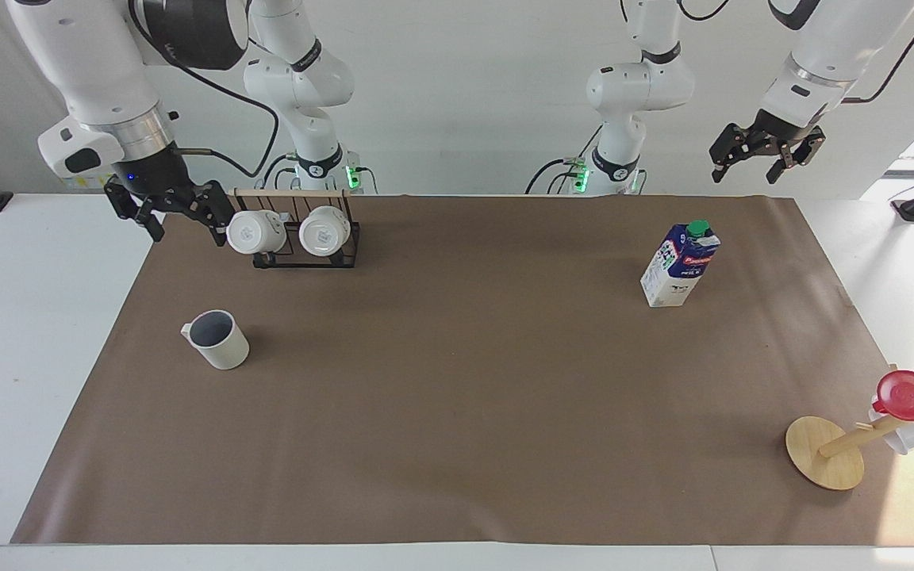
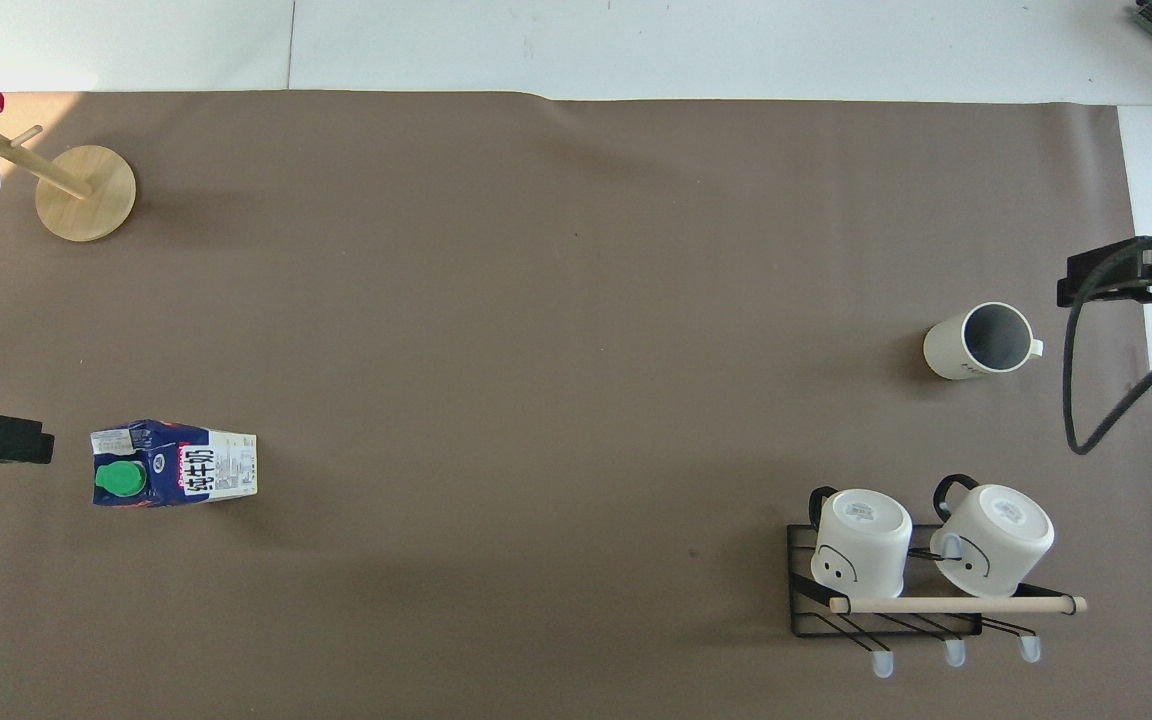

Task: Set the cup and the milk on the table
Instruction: 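Lower the right gripper onto the white mug while the left gripper reaches the carton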

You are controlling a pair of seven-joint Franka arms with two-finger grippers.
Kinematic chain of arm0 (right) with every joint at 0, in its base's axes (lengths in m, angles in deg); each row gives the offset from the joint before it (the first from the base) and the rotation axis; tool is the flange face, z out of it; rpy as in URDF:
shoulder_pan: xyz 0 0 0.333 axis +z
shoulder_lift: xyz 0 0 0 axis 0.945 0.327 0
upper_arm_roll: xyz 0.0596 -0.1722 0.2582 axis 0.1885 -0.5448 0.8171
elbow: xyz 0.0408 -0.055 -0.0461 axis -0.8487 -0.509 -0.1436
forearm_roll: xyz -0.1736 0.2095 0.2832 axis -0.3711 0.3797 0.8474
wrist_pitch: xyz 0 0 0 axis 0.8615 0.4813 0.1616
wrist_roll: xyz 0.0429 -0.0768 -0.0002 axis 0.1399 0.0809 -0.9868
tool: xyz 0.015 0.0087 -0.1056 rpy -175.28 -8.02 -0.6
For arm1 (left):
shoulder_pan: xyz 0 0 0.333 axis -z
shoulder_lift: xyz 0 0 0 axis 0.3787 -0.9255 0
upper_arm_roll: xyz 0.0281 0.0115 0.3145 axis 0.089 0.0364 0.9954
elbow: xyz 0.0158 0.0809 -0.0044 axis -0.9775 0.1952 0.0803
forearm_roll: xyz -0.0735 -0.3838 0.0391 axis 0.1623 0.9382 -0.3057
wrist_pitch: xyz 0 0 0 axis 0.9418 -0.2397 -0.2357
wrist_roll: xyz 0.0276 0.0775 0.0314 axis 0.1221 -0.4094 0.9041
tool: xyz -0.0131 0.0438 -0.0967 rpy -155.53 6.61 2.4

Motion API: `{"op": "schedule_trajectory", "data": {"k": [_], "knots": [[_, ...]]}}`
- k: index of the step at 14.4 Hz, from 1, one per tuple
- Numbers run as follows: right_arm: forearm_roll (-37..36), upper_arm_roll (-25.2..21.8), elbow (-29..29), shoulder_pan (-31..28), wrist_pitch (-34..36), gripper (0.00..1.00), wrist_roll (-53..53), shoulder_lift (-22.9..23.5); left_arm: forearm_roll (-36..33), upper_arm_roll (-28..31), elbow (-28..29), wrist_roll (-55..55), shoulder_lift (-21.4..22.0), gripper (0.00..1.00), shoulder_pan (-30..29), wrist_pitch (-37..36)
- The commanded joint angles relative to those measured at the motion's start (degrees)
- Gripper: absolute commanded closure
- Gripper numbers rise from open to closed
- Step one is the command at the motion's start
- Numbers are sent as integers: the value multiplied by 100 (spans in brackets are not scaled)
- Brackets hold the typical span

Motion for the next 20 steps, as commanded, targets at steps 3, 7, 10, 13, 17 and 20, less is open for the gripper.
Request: {"op": "schedule_trajectory", "data": {"k": [3, 7, 10, 13, 17, 20], "knots": [[-55, 13, -730, -198, -805, 0, -519, 84, -72, -71, 995, -123, 398, 0, -74, 788], [-55, 13, -1459, -207, -1419, 0, -529, 137, -72, -71, 1313, -123, 442, 0, -56, 1140], [-55, 13, -2014, -164, -2088, 0, -529, 163, -72, -71, 1453, -123, 442, 0, -47, 1307], [-55, 13, -2164, -163, -2239, 0, -502, 337, -72, -71, 1454, -123, 434, 0, -56, 1316], [-64, 13, -2217, -128, -2467, 0, -493, 514, -72, -71, 1462, -123, 390, 0, -39, 1343], [-64, 13, -2357, -172, -2642, 1, -458, 716, -72, -71, 1462, -114, 381, 0, -30, 1395]]}}
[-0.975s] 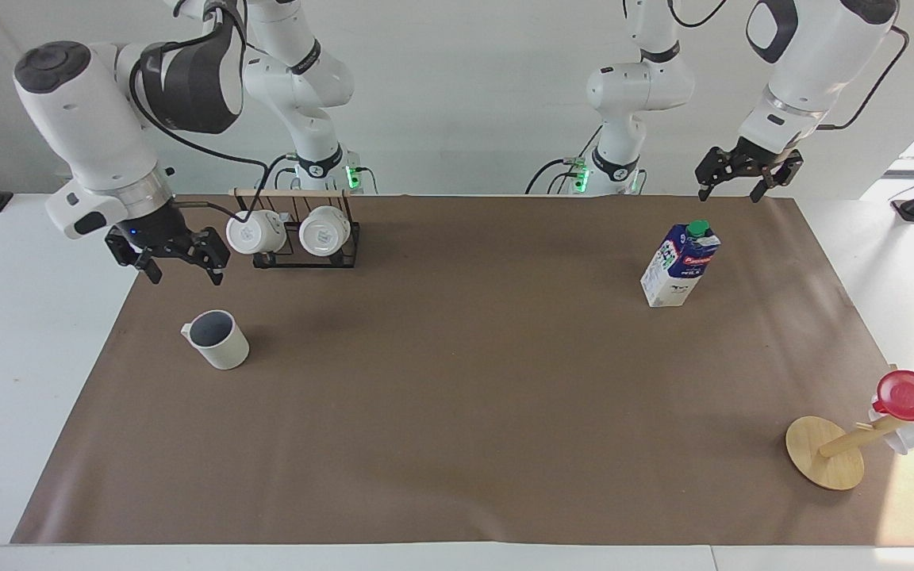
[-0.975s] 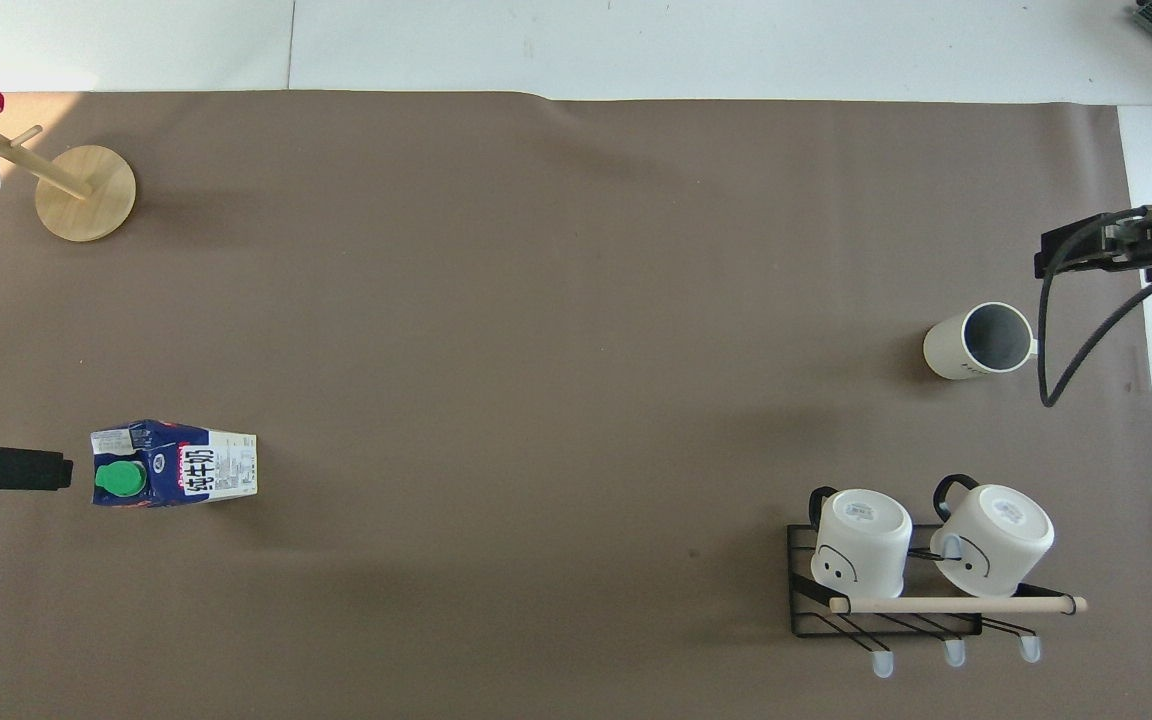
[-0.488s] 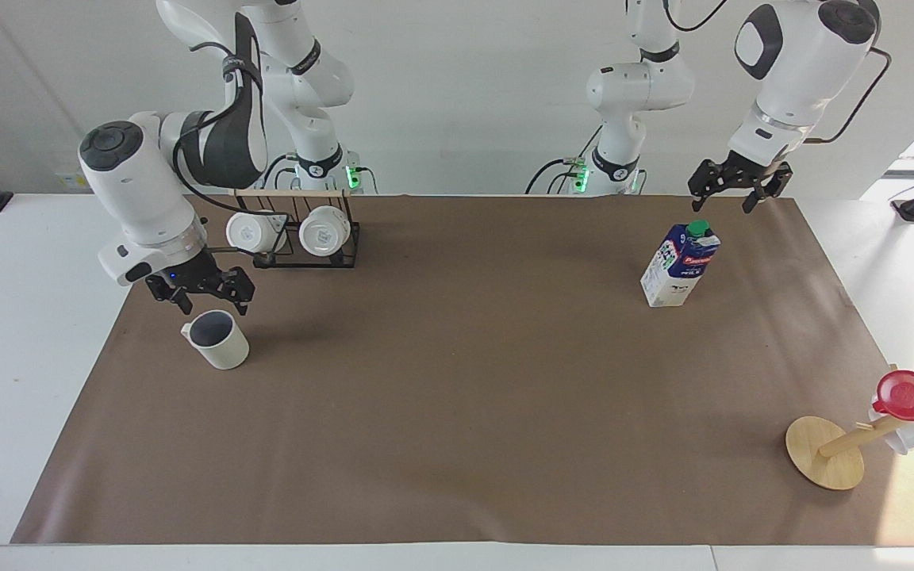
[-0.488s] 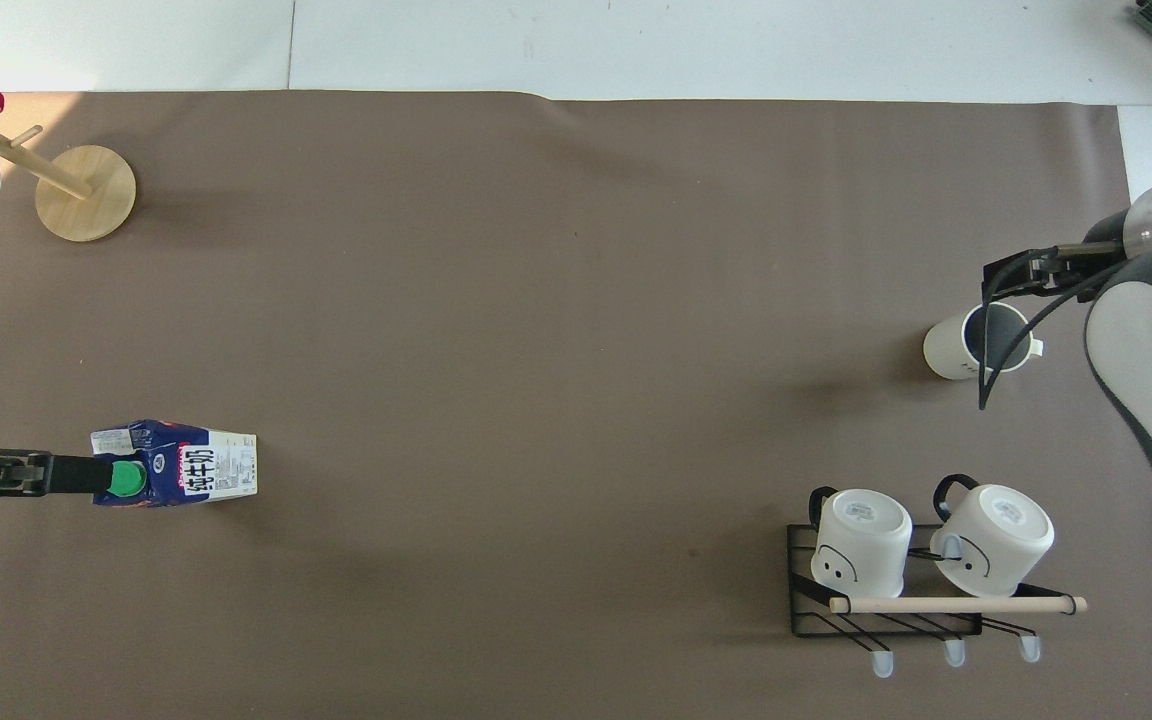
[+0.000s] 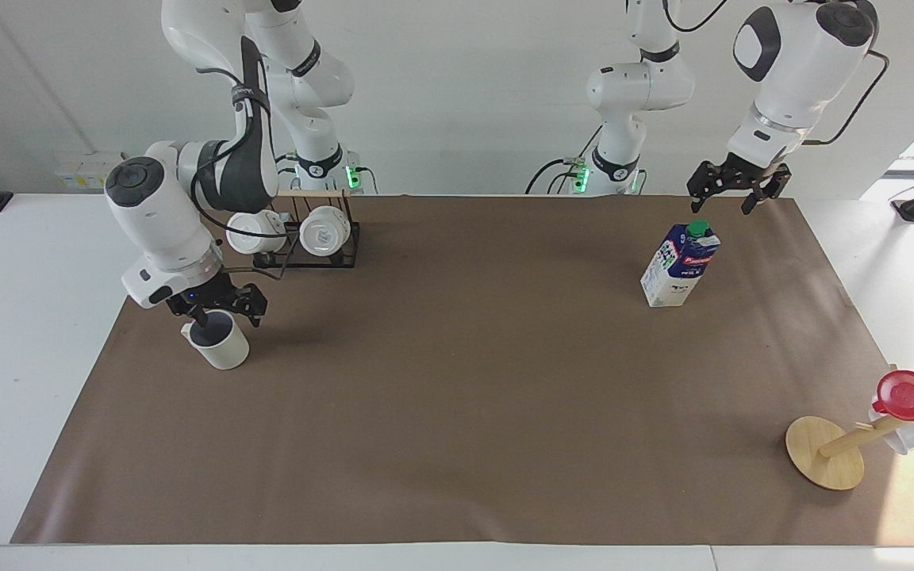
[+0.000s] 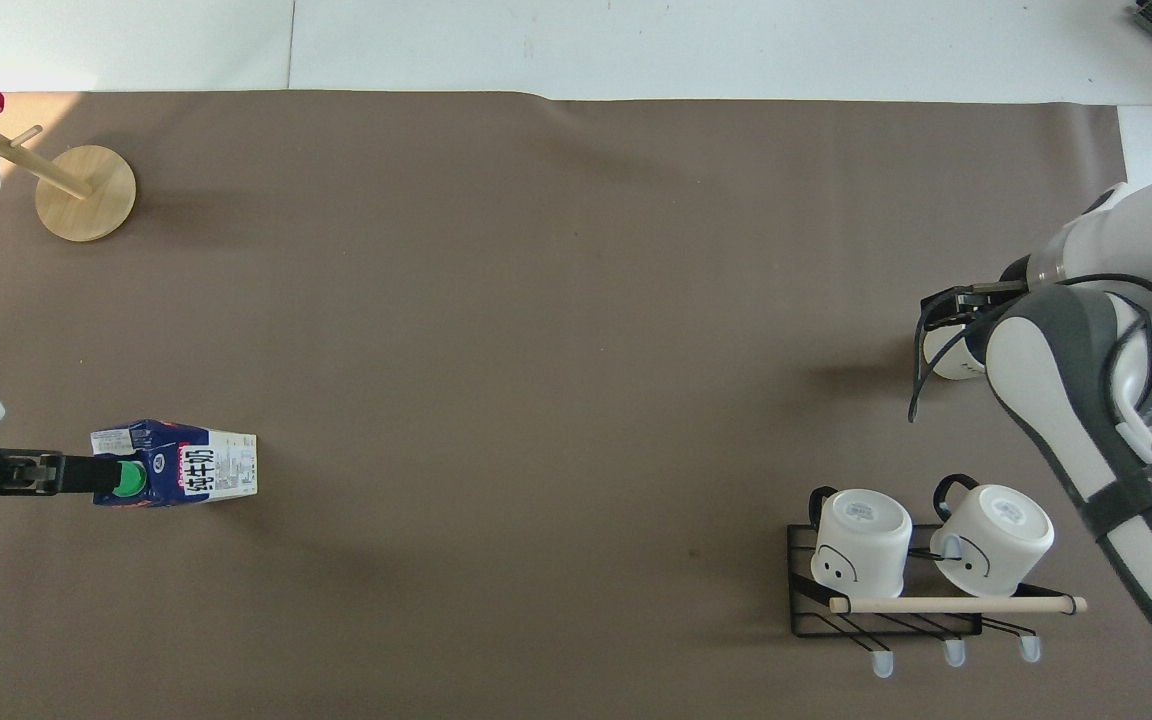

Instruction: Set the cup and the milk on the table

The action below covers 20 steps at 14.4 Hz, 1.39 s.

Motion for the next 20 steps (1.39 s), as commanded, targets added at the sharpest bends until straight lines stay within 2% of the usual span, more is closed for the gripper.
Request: {"op": "schedule_trajectory", "data": {"k": [1, 3, 7, 10, 12, 13, 17, 20], "knots": [[-64, 28, -309, -42, -474, 5, -32, 82, -72, -32, 173, -62, 131, 0, -30, 139], [-64, 19, -529, -69, -739, 9, -58, 117, -72, -32, 164, -62, 113, 0, -12, 121], [-90, 19, -556, -139, -968, 24, -84, 267, -72, -32, 129, -71, 104, 0, -21, 59], [-134, 19, -539, -148, -969, 51, -93, 276, -72, -32, 129, -71, 104, 0, -30, 51], [-161, 19, -539, -156, -960, 93, -84, 276, -72, -32, 112, -71, 95, 0, -30, 59], [-170, 19, -530, -165, -916, 100, -102, 267, -72, -32, 112, -71, 95, 0, -30, 59], [-170, 19, -407, -157, -802, 100, -49, 153, -72, -32, 103, -71, 95, 0, -74, 51], [-135, 28, -381, -95, -635, 100, -14, -119, -72, -32, 94, -71, 87, 0, -83, 77]]}}
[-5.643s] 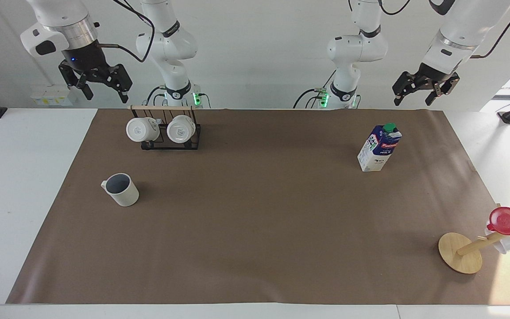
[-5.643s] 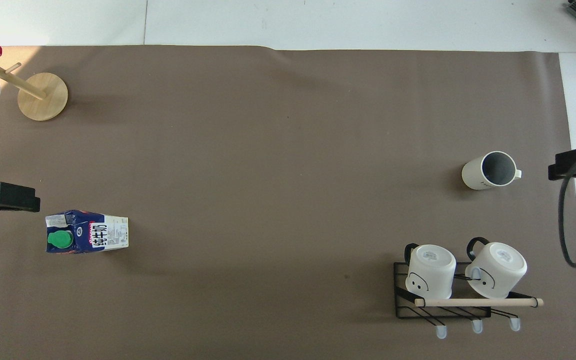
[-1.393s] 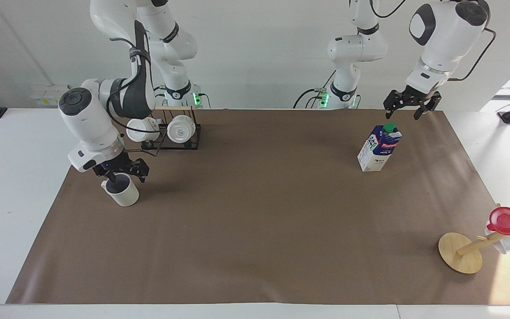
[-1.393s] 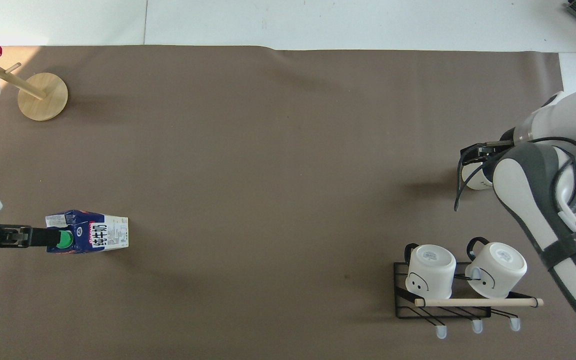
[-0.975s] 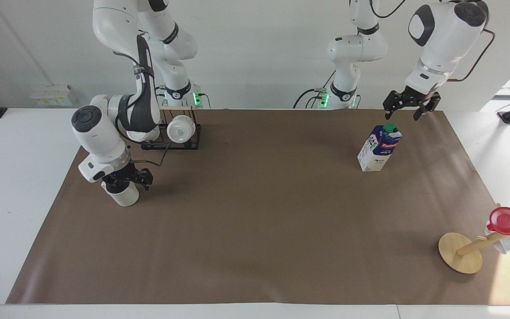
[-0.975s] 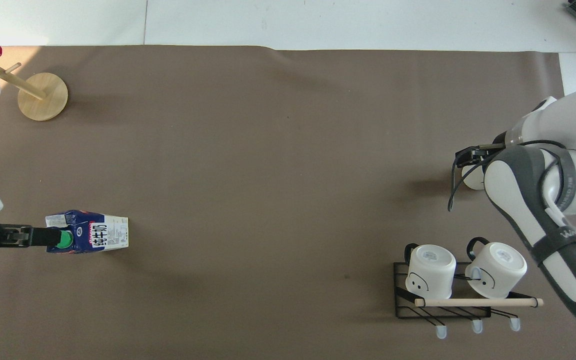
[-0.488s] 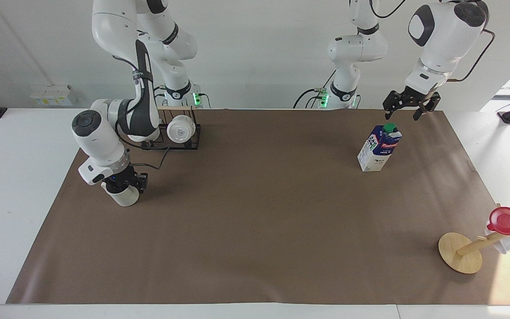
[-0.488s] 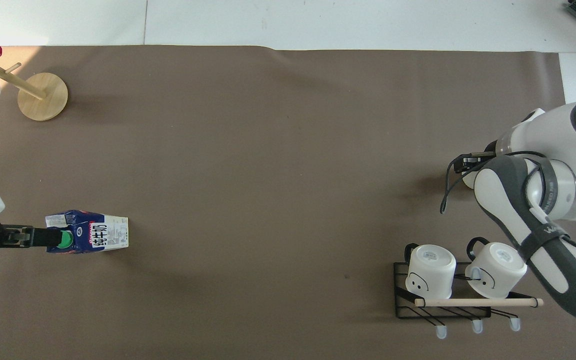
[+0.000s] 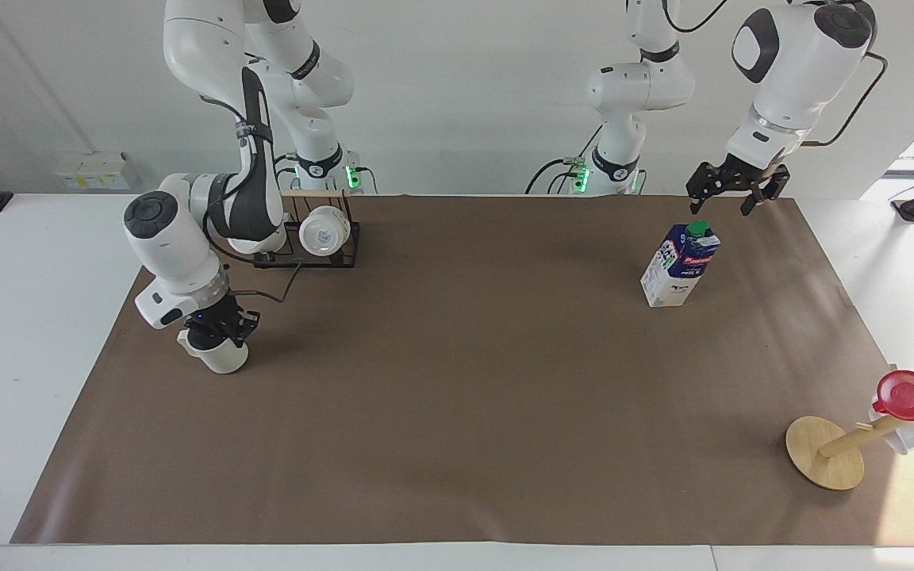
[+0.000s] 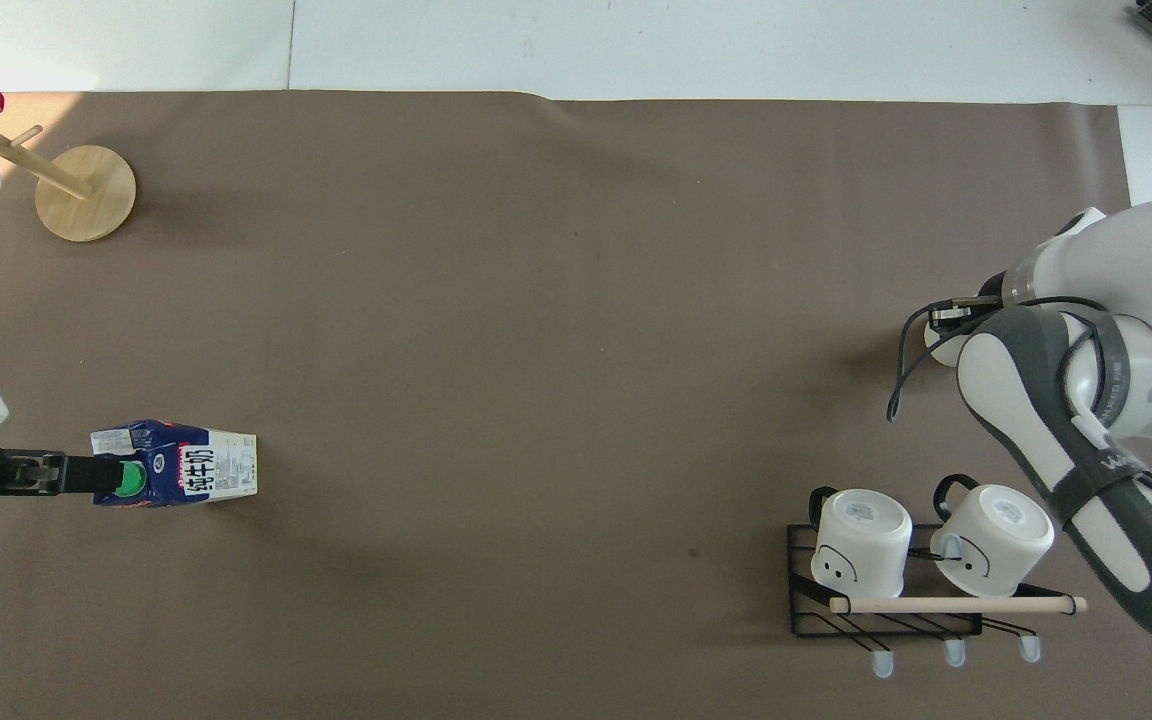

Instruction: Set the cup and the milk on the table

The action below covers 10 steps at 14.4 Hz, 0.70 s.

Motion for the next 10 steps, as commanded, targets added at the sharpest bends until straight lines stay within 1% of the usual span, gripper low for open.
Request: {"op": "schedule_trajectory", "data": {"k": [1, 3, 6, 8, 10], "knots": [[-105, 90, 16, -5, 229, 100, -83, -362, -63, -33, 69, -68, 87, 0, -83, 81], [-61, 230, 173, 152, 335, 100, 4, -389, -72, -33, 61, -59, 87, 0, -65, 81], [-149, 240, 402, 548, 370, 100, 233, -293, -72, -33, 69, -59, 87, 0, -56, 81], [-62, 248, 543, 759, 537, 100, 372, -258, -63, -33, 69, -50, 87, 0, -47, 90], [-52, 248, 631, 1162, 782, 100, 714, -231, -72, -33, 69, -50, 87, 0, -47, 107]]}}
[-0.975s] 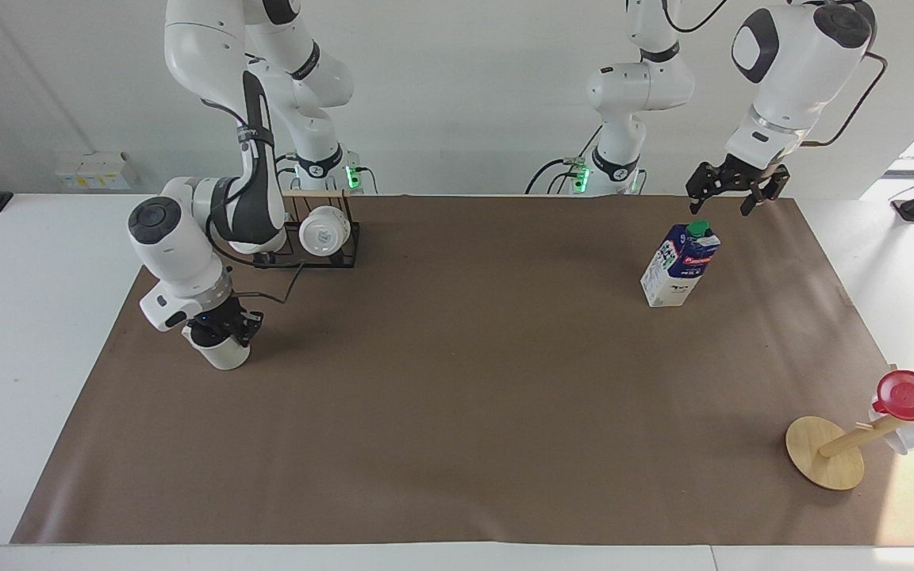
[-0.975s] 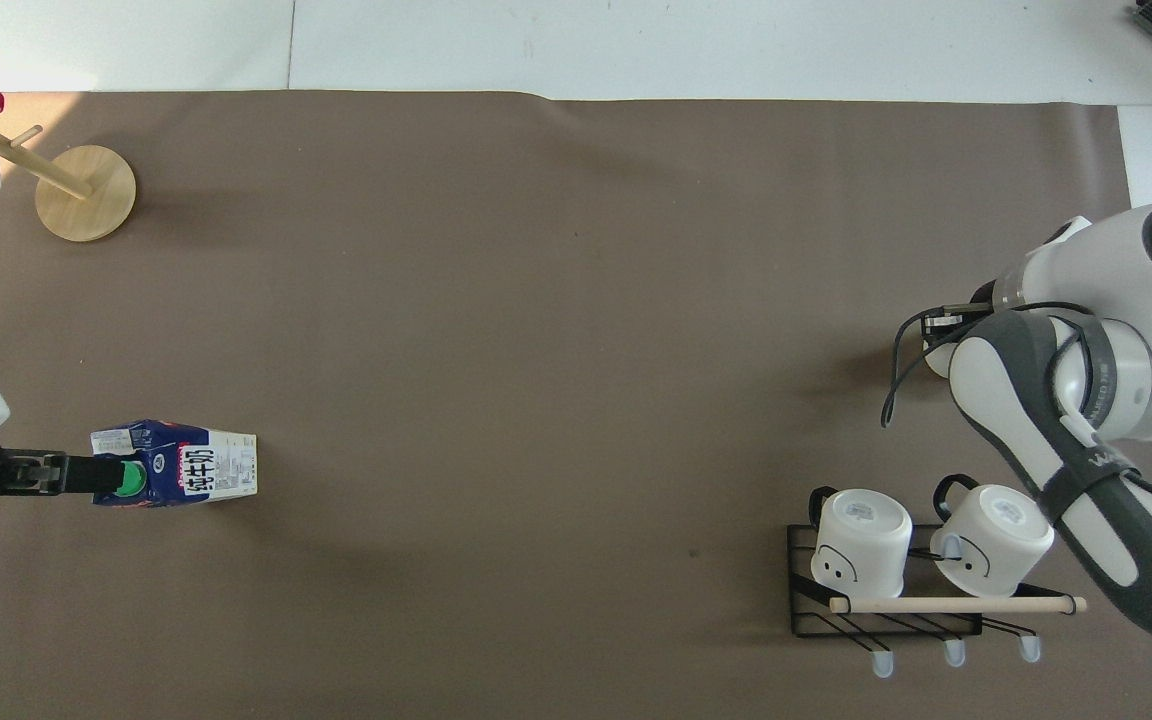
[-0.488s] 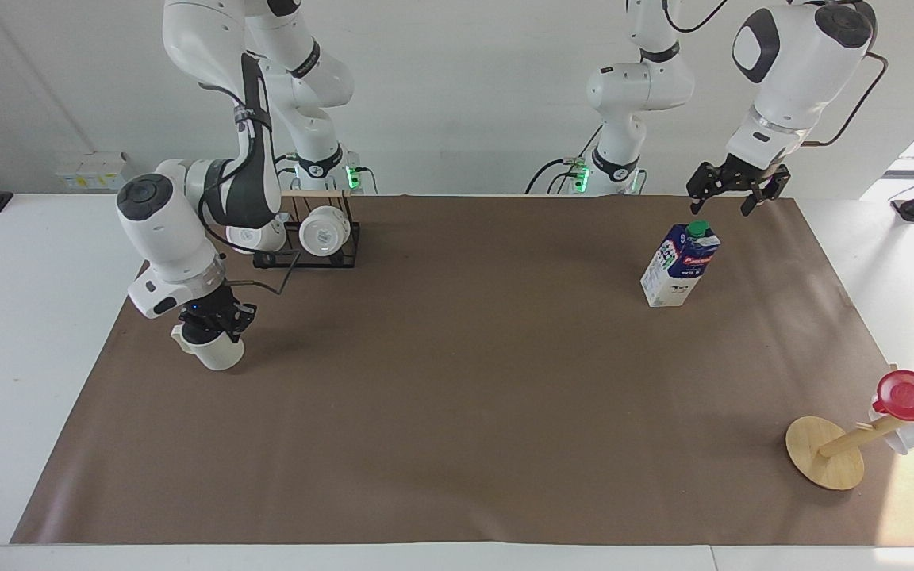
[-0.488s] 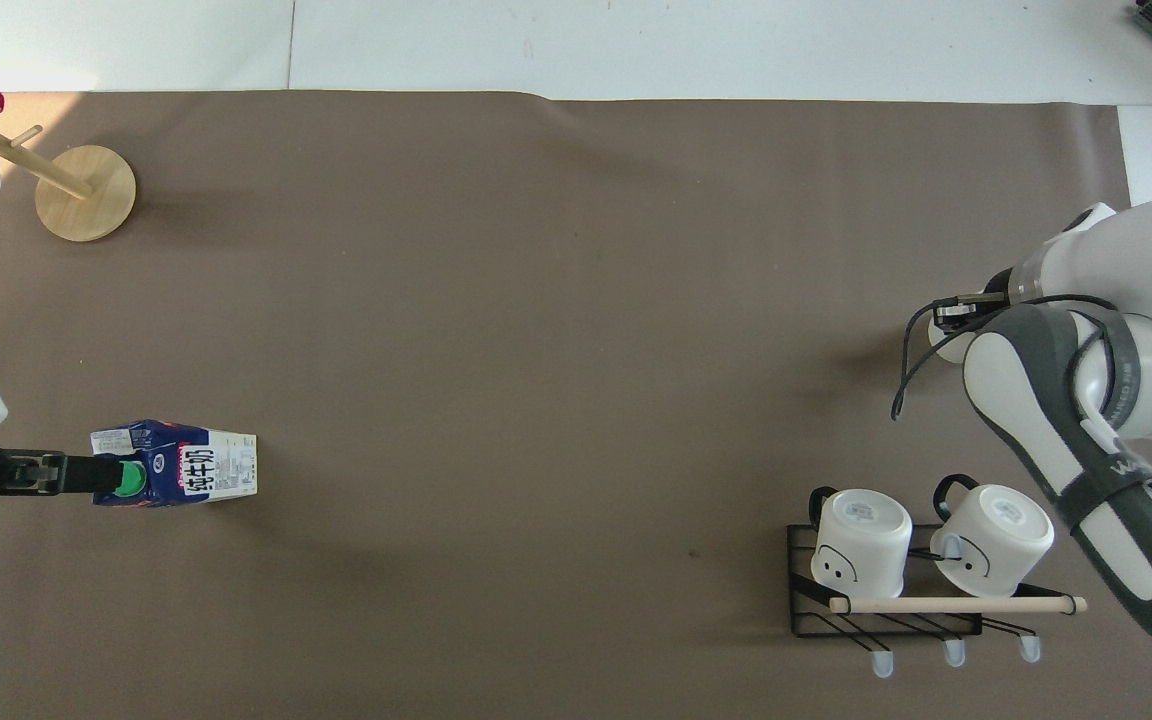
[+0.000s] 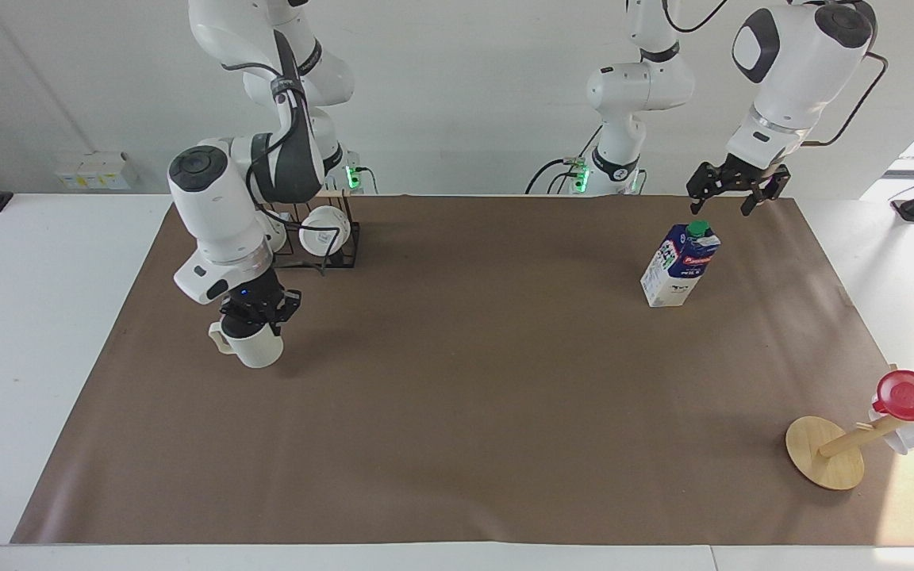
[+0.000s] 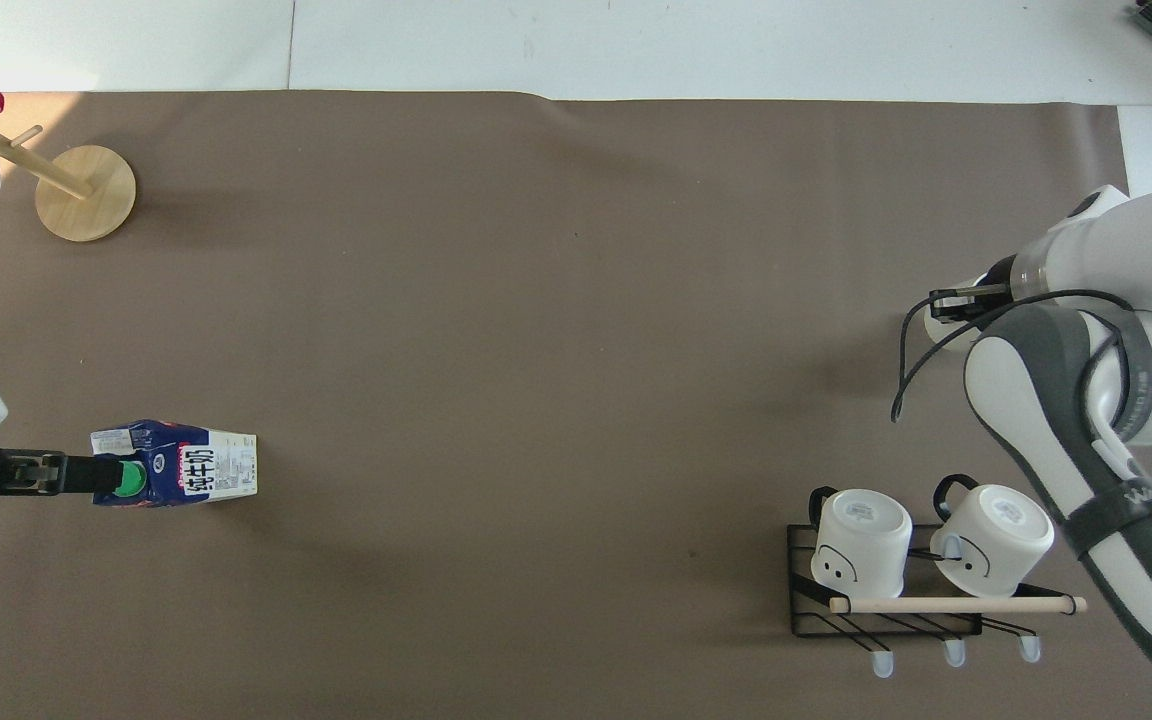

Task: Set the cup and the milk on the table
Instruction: 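Lift the white mug with the right gripper and carry it toward the table center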

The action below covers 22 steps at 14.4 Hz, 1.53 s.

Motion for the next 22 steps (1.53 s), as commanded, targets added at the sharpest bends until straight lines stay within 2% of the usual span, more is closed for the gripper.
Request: {"op": "schedule_trajectory", "data": {"k": [1, 7, 13, 16, 22], "knots": [[-53, 25, 297, 486, 329, 100, 652, 106, -72, -32, 61, -50, 87, 0, -47, 108], [-27, 25, 630, 1507, 487, 100, 2323, 124, -72, -32, 113, -50, 69, 0, -12, 222], [43, 25, 1210, 2395, 487, 100, 3704, 668, -72, -32, 280, -59, -37, 0, 5, 345], [-44, 25, 1238, 2851, 444, 100, 4344, 1019, -72, -41, 578, -59, -28, 0, 136, 687], [-88, 25, 1255, 3266, 242, 100, 5085, 1336, -72, -41, 623, -59, -54, 0, 164, 785]]}}
